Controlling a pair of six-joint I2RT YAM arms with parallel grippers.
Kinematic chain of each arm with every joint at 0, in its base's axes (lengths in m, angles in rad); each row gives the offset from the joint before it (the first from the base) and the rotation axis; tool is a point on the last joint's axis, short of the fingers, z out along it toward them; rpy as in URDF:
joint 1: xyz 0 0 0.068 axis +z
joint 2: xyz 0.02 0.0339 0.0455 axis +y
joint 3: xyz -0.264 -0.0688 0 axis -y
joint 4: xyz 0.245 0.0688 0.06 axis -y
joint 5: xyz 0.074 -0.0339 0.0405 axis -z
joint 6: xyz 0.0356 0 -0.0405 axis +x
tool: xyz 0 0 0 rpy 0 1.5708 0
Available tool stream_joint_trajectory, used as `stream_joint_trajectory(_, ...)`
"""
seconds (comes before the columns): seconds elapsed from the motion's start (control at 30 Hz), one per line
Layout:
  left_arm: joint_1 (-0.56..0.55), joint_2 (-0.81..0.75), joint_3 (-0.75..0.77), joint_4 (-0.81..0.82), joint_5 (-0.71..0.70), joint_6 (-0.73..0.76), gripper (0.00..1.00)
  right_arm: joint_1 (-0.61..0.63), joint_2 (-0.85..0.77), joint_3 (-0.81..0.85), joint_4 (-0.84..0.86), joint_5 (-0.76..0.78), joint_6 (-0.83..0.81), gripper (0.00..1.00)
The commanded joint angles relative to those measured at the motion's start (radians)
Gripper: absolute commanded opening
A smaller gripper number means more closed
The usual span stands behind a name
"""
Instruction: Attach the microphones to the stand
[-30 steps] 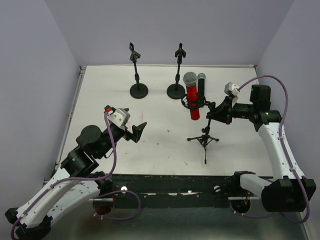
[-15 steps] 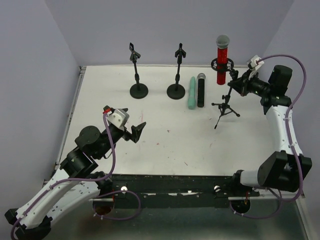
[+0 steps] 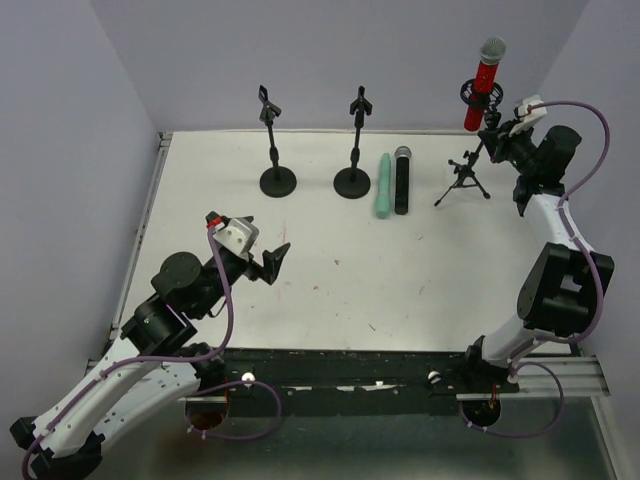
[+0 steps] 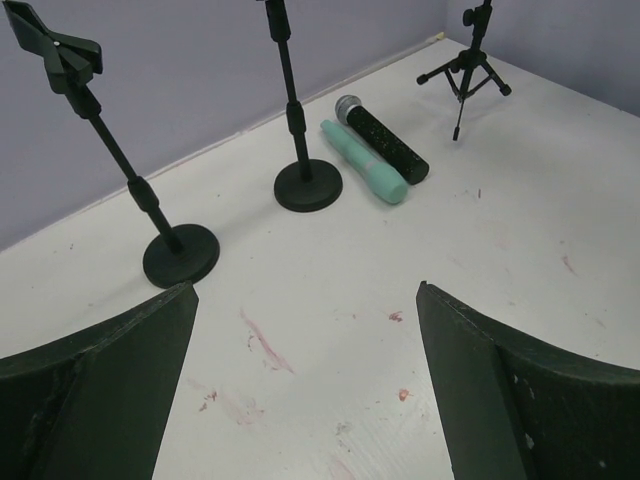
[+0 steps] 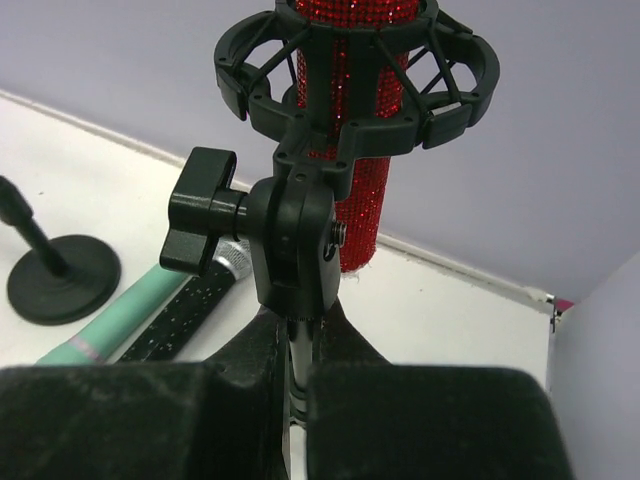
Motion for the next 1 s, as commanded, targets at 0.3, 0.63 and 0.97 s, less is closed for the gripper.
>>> stream_joint_trajectory(0.3, 0.003, 0.006, -0.01, 0.003, -0.038, 0.019, 0.99, -0.005, 0.032, -0.14, 0.337, 0.08, 0.009, 0.21)
stream_joint_trajectory(0.63, 0.001, -0.003, -0.009, 0.003, -0.03, 0.019, 0.98, -0.02, -0.011, -0.211, 0.353, 0.075, 0.041, 0.39)
stream_joint_trajectory(0.97, 0.003, -0.012, -0.009, 0.003, -0.027, 0.017, 0.98, -0.028, -0.06, -0.258, 0.348, 0.055, 0.064, 0.6)
